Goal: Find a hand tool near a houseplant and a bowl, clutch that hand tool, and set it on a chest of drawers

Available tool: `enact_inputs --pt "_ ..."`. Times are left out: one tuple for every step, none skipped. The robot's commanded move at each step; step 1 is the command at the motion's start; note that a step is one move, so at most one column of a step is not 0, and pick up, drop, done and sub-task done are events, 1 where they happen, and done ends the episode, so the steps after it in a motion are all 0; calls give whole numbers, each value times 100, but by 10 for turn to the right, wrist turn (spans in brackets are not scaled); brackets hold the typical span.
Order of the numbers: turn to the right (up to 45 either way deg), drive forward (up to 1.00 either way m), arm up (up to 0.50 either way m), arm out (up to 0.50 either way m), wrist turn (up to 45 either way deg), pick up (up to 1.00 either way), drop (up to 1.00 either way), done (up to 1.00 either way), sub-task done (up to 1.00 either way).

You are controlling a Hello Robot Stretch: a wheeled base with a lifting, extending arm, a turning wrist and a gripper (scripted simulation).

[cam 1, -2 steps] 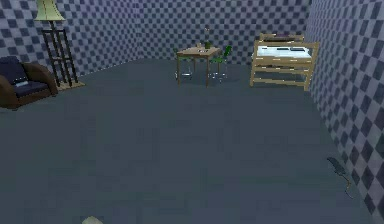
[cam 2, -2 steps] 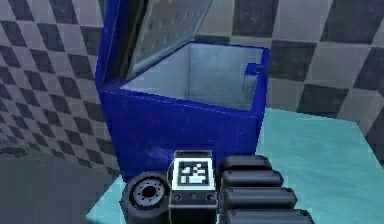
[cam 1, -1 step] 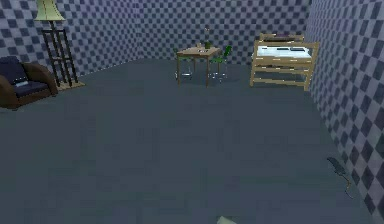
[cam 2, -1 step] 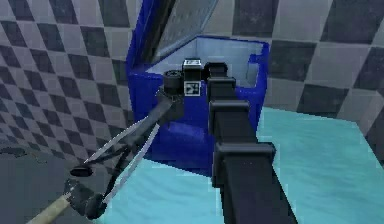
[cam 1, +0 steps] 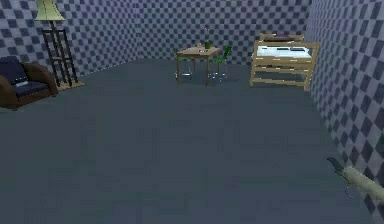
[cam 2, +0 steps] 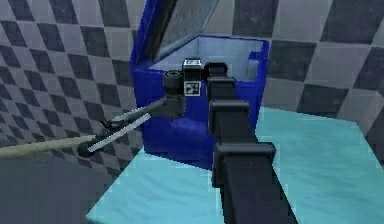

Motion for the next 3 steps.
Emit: enact_inputs --pt "0 0 0 0 450 0 0 0 0" --pt "0 0 0 0 450 0 0 0 0" --pt "0 0 0 0 450 0 0 0 0"
